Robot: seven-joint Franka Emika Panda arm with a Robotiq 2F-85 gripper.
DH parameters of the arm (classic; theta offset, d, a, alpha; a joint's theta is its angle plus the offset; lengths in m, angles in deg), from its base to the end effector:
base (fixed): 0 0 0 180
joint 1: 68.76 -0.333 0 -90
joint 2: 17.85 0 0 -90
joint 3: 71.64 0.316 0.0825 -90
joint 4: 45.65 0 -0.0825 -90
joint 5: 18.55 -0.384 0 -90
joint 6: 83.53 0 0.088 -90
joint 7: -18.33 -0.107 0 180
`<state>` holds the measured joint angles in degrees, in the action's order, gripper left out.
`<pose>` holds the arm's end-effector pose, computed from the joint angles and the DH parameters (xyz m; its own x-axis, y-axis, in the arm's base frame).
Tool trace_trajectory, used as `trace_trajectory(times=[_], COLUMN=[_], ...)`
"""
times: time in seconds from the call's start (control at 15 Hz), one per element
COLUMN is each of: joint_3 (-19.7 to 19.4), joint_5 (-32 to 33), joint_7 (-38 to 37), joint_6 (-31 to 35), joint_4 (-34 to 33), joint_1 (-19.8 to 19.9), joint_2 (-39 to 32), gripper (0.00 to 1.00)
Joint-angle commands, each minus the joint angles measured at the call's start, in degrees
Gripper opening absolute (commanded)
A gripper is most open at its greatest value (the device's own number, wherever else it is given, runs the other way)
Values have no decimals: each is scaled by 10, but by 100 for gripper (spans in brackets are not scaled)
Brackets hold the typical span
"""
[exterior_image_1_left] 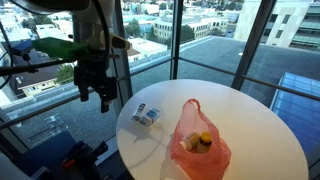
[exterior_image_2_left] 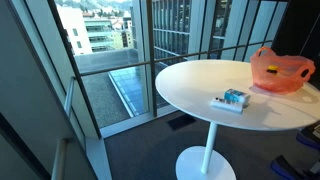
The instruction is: Put the blue box in the plastic
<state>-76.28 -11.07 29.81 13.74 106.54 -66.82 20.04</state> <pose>0.3051 -0.0468 0.4217 0.9433 0.1373 -0.3021 0.1469 -0.9891 0.0092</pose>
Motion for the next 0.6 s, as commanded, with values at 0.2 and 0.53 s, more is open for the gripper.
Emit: trace_trajectory(times=[0.2,0.53], joint_3=[-2,3], joint_5=[1,-1], joint_7=[-1,-17], joint_6=[-2,6], joint_4=[-1,-20], joint_1=[-3,-2], joint_2=[0,-22], gripper=[100,100])
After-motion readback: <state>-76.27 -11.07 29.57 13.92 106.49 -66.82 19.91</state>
